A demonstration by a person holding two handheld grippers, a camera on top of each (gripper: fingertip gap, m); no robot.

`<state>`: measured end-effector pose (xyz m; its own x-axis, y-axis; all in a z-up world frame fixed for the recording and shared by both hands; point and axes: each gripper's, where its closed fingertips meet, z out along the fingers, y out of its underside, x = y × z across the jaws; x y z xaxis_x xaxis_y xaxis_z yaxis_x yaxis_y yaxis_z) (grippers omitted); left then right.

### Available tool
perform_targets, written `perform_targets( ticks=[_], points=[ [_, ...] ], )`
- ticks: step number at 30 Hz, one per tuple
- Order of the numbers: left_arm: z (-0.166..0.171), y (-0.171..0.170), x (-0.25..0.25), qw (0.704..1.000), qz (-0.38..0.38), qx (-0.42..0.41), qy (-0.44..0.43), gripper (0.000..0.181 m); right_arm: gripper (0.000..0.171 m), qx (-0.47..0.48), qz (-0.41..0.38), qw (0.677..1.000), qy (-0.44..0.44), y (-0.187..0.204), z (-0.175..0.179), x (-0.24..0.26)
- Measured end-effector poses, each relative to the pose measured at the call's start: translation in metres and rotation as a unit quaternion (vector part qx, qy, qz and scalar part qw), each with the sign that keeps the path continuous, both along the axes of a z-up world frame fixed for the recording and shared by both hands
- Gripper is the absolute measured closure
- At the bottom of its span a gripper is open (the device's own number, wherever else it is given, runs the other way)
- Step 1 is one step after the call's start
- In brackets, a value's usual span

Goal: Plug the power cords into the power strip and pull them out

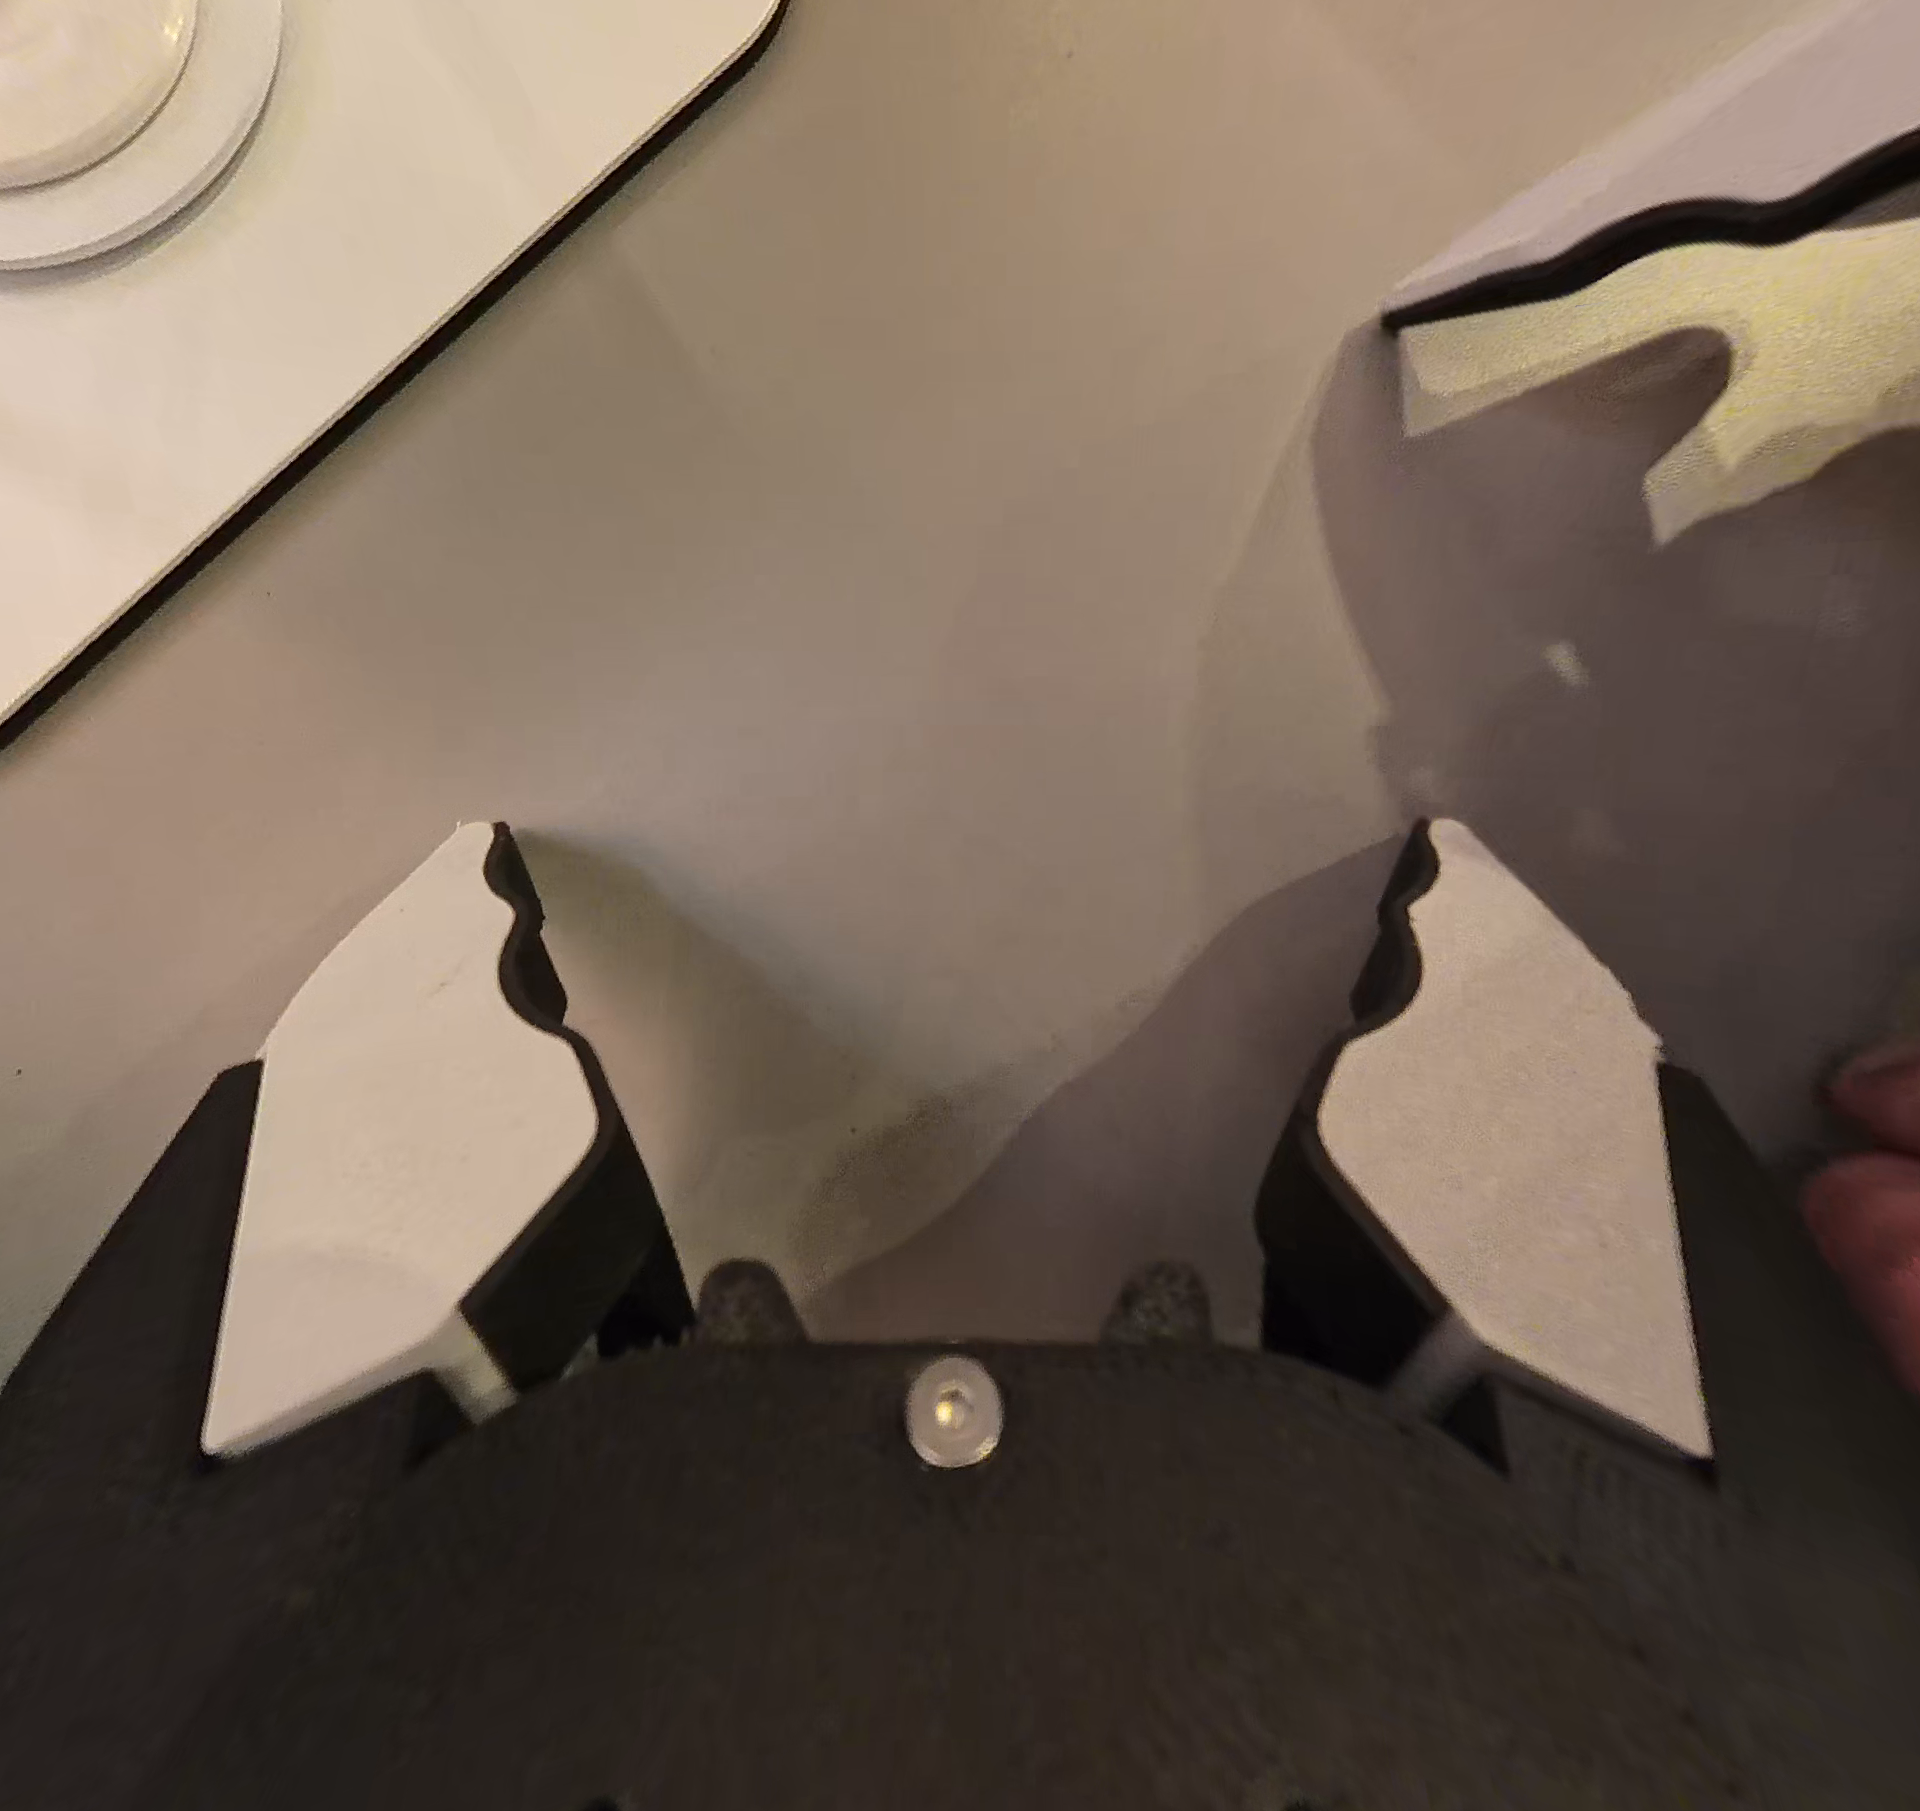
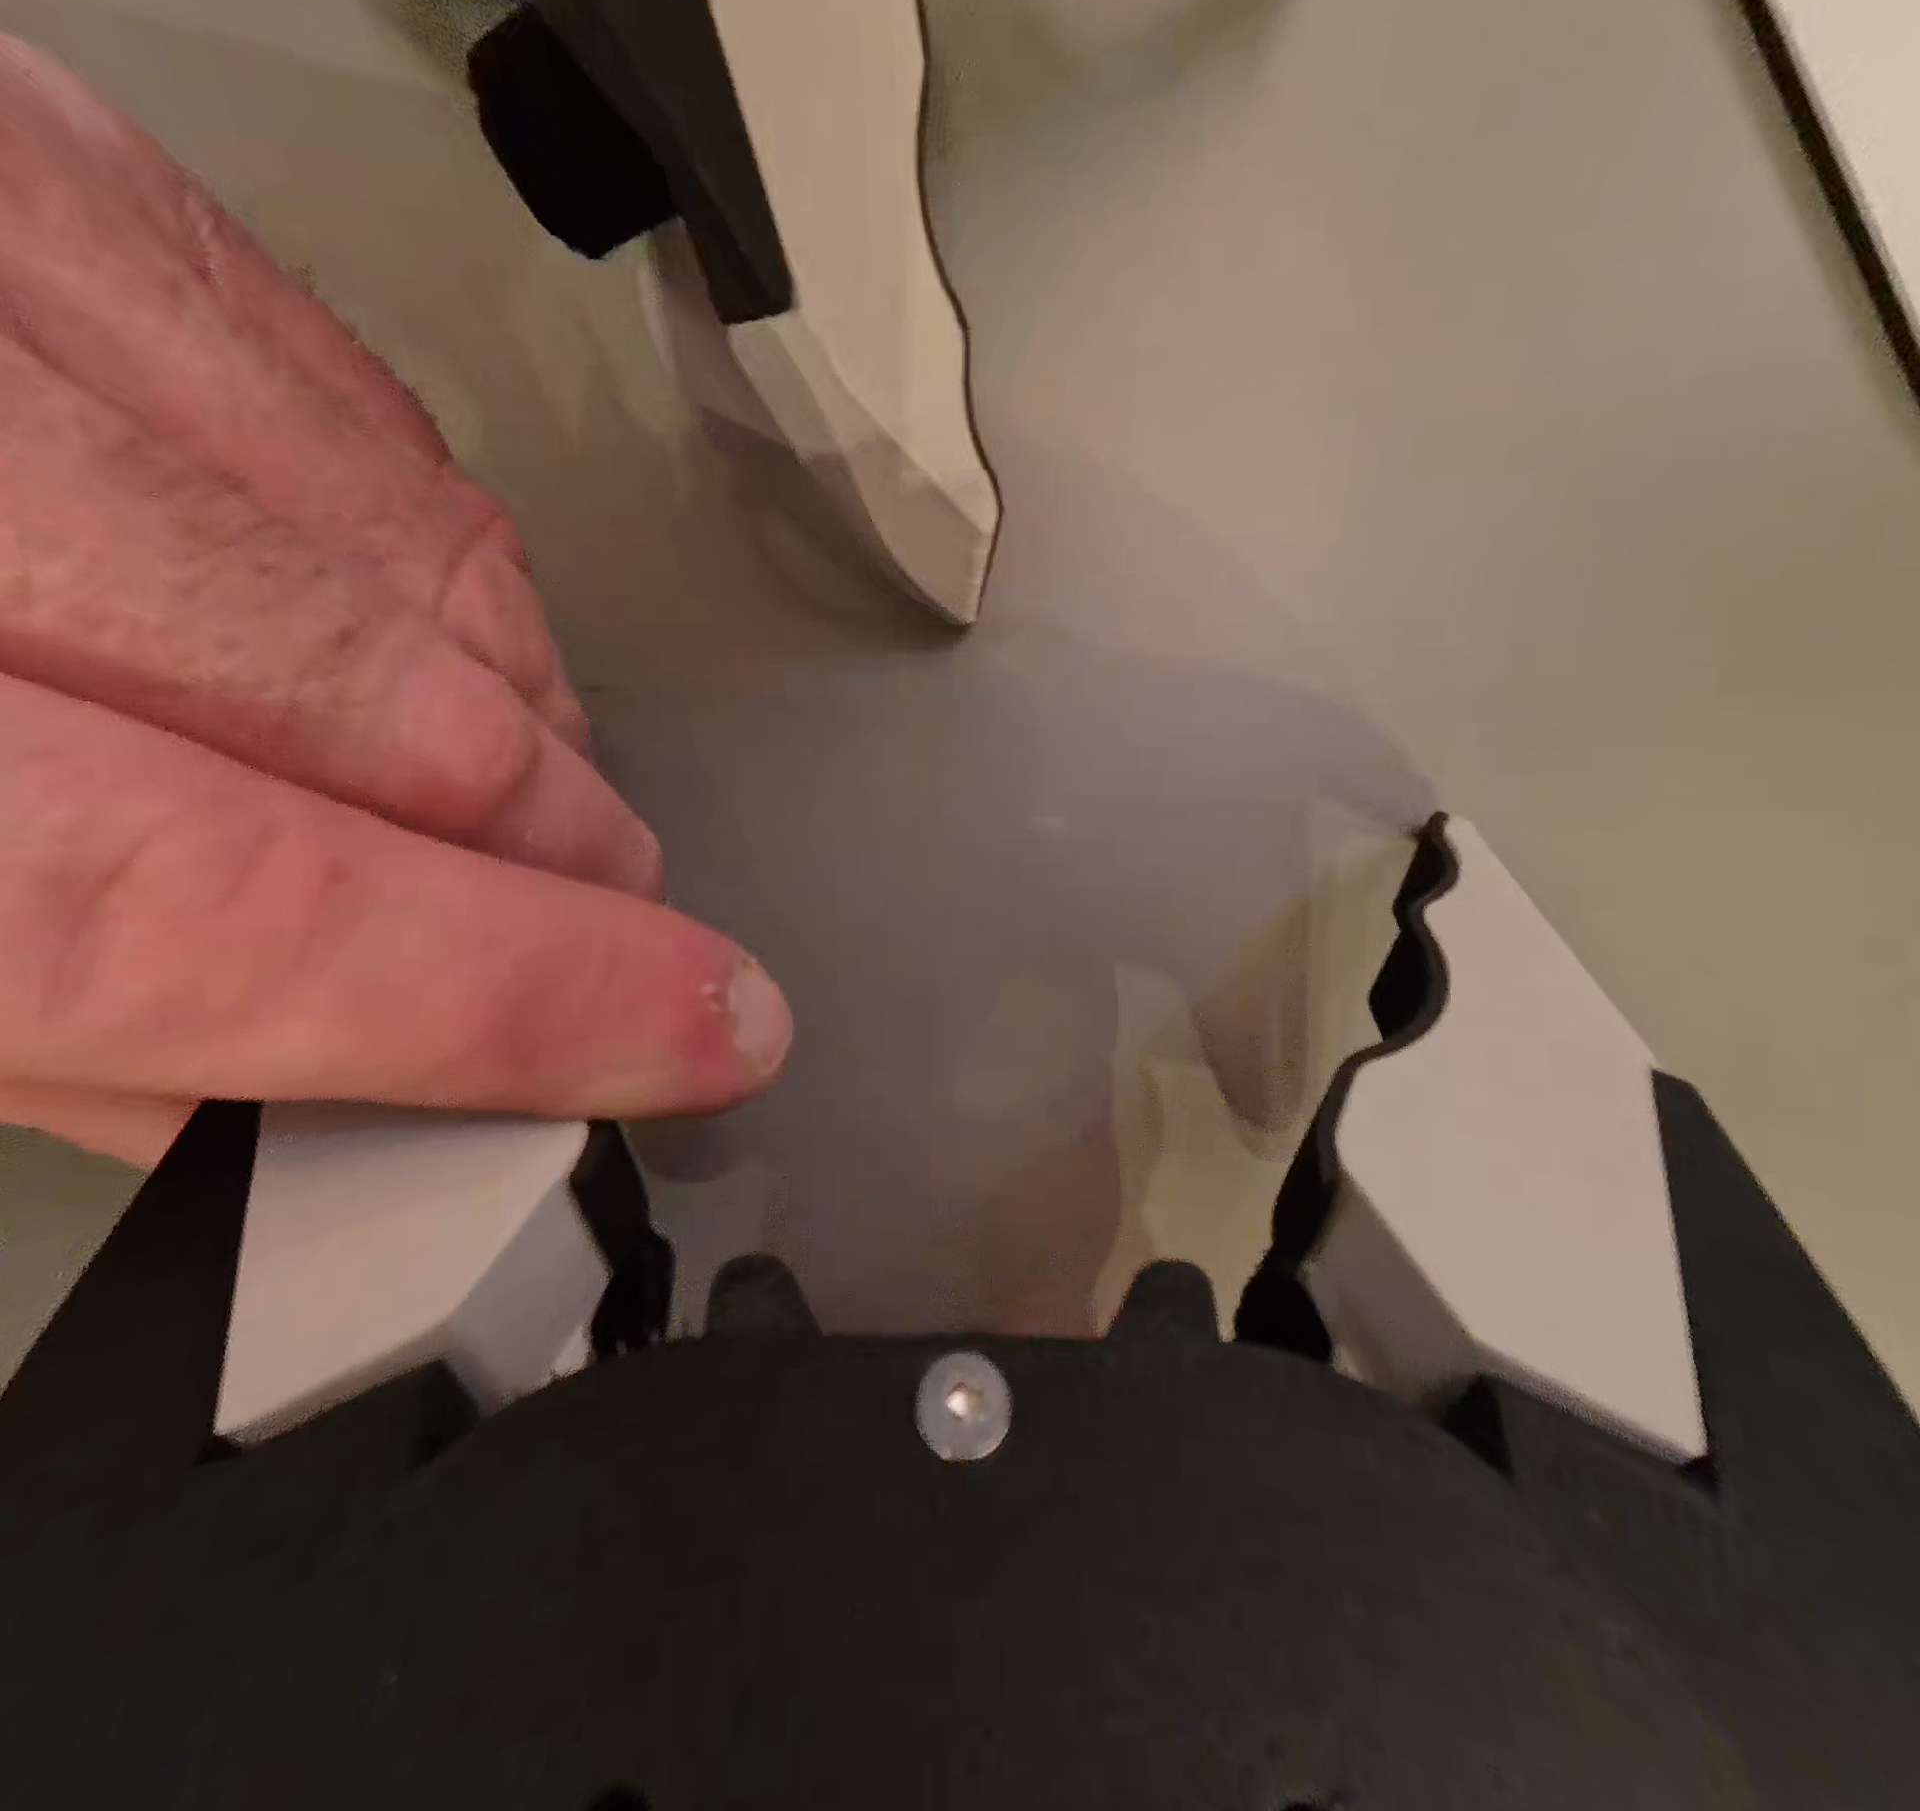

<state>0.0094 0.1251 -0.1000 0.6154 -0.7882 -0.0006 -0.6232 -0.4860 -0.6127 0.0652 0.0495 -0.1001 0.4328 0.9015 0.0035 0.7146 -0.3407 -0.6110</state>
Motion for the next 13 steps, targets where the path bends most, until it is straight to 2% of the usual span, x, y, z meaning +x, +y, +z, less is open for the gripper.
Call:
perform_targets(
  ticks=[2,5,7,9,11,13],
  points=[
    [0.0,0.0,0.0,1.0,0.0,0.0,0.0,0.036,0.013,0.024,0.004,1.0,0.019,0.01,0.003,0.0],
    [0.0,0.0,0.0,1.0,0.0,0.0,0.0,0.036,0.035,0.027,0.012,0.998,0.052,0.012,0.006,-0.001],
    [0.0,0.0,0.0,1.0,0.0,0.0,0.0,0.036,0.033,0.023,-0.012,0.998,0.052,0.02,0.006,0.007],
    [0.0,0.0,0.0,1.0,0.0,0.0,0.0,0.036,0.04,0.026,-0.018,0.998,0.054,0.024,0.007,0.009],
    [0.0,0.0,0.0,1.0,0.0,0.0,0.0,0.036,0.036,0.024,-0.013,0.998,0.053,0.022,0.006,0.008],
    [0.0,0.0,0.0,1.0,0.0,0.0,0.0,0.036,0.018,0.02,0.013,0.999,0.043,0.014,0.003,0.005]
  ],
)
